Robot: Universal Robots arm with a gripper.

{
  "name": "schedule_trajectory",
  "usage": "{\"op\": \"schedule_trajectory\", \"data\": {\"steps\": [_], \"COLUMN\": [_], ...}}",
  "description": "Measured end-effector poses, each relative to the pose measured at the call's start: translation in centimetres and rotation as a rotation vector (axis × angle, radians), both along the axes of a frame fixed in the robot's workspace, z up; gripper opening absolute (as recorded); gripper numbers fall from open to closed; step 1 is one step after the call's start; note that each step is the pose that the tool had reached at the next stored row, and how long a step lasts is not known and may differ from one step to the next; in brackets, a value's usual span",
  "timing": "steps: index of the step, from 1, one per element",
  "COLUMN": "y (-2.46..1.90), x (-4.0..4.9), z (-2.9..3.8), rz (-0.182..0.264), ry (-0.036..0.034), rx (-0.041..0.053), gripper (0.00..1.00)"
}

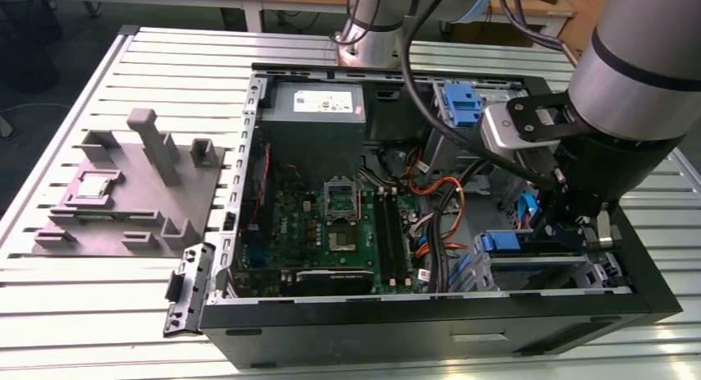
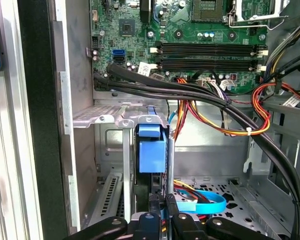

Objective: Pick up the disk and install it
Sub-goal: 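Insert the second disk wire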

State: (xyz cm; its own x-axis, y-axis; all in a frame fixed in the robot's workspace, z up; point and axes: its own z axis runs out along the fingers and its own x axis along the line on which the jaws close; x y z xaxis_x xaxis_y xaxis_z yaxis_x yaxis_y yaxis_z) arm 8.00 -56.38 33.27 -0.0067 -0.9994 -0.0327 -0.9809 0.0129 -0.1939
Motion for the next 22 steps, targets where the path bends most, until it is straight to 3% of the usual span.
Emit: {"op": "schedule_trajectory", "data": {"steps": [6, 22], "y": [-0.04, -0.11], "x": [0.01, 0.01], "z": [-0.24, -0.65], "rz": [0.000, 0.000], "ry": [0.0000, 0.0000], "rx": [0.0079, 0.0086], "gripper": [0.16, 0.16]}}
